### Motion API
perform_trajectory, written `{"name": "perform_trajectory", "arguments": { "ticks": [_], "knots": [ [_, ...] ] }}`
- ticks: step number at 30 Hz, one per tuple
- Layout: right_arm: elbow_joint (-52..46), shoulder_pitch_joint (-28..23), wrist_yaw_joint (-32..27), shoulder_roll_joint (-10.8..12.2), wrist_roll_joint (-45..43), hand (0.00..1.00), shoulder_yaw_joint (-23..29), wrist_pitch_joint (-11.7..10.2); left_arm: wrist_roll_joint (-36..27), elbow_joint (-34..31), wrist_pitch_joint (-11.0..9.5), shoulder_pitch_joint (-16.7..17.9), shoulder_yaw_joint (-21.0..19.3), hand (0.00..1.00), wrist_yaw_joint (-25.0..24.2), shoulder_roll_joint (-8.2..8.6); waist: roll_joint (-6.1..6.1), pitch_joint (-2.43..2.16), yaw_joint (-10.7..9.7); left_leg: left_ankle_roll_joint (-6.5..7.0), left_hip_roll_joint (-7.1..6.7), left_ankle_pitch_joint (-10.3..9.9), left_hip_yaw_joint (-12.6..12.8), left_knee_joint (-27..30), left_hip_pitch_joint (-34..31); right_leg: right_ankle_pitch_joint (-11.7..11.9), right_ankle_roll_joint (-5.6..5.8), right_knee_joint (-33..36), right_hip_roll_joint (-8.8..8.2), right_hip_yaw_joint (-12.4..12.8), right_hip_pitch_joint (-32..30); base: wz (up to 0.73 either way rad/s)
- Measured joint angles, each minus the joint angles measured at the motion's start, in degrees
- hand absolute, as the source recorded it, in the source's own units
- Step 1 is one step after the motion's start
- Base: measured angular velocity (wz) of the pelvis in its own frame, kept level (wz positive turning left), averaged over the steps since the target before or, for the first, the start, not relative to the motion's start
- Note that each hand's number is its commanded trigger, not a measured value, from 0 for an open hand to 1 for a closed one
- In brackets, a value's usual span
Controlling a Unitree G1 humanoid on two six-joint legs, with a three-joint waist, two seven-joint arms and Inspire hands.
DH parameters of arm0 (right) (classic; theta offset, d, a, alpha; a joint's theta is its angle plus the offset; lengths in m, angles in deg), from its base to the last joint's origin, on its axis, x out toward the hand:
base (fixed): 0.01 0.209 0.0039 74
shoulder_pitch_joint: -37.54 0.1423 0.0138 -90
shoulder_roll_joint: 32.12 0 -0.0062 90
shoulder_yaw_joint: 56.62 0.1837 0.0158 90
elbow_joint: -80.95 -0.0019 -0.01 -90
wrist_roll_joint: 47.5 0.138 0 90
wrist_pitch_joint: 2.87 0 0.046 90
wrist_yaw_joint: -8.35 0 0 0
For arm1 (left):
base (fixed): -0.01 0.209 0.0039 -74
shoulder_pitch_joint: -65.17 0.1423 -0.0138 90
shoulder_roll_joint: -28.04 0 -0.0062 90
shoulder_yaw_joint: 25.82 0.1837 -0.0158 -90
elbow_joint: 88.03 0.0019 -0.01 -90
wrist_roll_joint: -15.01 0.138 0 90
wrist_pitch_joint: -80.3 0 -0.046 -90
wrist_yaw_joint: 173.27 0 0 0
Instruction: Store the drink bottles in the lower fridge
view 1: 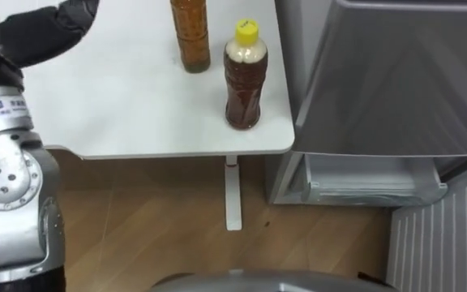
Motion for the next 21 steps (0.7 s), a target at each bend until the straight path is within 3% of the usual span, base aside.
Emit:
{"name": "perform_trajectory", "arguments": {
  "ticks": [4, 13, 17, 21],
  "knots": [
    [0.8, 1.7, 0.0, -0.2, -0.2, 0.0, -0.1, -0.1, -1.3, -0.3, 1.2, -1.3, 1.2, 0.0, -5.9, -0.01, 0.46, 0.49, -1.0, 0.02, 0.04, 0.0, 0.0, -0.2, 0.1, 0.0, 0.0, 0.0, 0.01, 0.6, -0.2, -0.05],
    [0.8, 2.0, -0.7, -0.3, -0.1, 0.0, -1.1, -0.1, -2.4, -0.3, 3.9, -1.5, 3.7, 0.0, -14.2, -0.01, 0.6, 0.49, -1.7, -0.01, 0.13, 0.0, 1.1, -0.4, 0.4, 0.0, 0.0, 0.0, 0.33, 2.0, -0.2, -0.04],
    [0.9, 2.2, -0.7, -0.3, -0.1, 0.0, -1.4, 0.0, -2.4, -0.3, 4.2, -1.5, 4.8, 0.0, -16.9, -0.04, 0.7, 0.38, -2.4, -0.01, 0.46, 0.0, 1.3, -0.3, 0.3, 0.0, -0.01, 0.0, 0.27, 1.9, -0.3, 0.0],
    [1.4, 2.2, -0.6, -0.6, -0.1, 0.0, -1.6, 0.1, -5.2, -1.0, 5.1, -1.5, 5.0, 0.0, -18.9, -0.29, 1.04, -0.05, -2.6, -0.03, 0.6, 0.0, 1.6, -0.2, 0.4, 0.0, -0.04, 0.1, 0.29, 1.9, -0.2, -0.01]
  ]
}}
